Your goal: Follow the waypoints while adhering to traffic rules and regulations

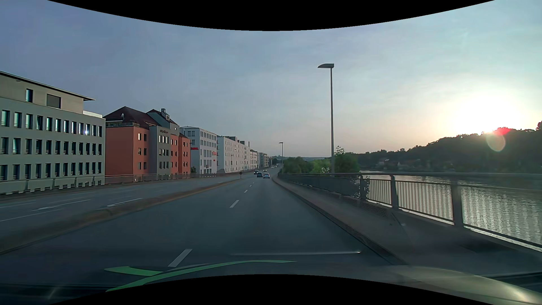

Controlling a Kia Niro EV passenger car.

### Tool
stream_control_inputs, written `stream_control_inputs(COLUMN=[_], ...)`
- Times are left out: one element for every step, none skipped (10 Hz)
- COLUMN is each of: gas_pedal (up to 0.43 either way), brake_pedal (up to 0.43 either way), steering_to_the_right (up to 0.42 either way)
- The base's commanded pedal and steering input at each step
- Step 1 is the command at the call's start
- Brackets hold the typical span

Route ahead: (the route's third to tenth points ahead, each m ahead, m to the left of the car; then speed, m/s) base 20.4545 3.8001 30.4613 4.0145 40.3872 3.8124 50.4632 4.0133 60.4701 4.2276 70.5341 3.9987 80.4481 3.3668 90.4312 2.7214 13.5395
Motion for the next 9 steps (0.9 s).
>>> stream_control_inputs(gas_pedal=[0.028, 0.028, 0.028, 0.028, 0.028, 0.028, 0.028, 0.028, 0.028], brake_pedal=[0.000, 0.000, 0.000, 0.000, 0.000, 0.000, 0.000, 0.000, 0.000], steering_to_the_right=[-0.008, -0.008, -0.008, -0.007, -0.007, -0.007, -0.007, -0.007, -0.006])
